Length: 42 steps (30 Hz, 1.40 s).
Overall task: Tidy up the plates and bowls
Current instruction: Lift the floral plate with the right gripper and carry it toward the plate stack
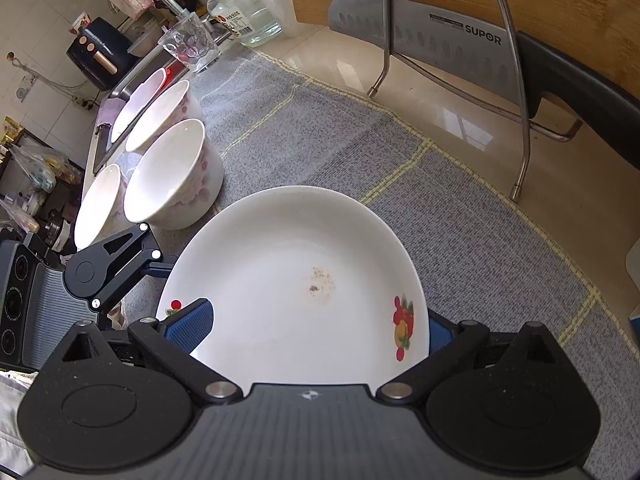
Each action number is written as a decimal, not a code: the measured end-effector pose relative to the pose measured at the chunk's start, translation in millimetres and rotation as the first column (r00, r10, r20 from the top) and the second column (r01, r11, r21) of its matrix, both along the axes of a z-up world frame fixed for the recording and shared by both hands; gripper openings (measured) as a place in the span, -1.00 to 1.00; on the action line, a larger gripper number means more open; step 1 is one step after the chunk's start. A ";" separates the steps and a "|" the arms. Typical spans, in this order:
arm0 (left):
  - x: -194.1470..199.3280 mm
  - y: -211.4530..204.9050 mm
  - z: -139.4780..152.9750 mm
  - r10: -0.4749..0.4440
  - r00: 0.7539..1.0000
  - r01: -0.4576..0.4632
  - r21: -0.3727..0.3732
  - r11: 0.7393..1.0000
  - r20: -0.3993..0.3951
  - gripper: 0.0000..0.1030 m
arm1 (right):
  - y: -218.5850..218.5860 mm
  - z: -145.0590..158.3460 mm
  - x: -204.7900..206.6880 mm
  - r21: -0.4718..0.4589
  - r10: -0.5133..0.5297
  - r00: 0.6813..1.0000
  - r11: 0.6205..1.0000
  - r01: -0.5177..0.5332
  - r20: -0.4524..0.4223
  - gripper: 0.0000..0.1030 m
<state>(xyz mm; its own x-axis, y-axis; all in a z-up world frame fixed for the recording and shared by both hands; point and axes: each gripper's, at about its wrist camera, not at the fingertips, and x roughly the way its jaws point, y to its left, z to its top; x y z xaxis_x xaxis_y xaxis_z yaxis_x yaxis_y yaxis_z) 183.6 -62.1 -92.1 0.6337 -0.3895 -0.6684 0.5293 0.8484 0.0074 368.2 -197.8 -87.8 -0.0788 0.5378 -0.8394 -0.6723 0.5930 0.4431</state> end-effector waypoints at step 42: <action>-71.4 11.2 51.9 -0.215 0.976 0.216 0.017 0.976 -0.045 0.97 | -16.2 50.9 -108.4 0.025 -0.206 0.979 0.978 0.205 0.011 1.00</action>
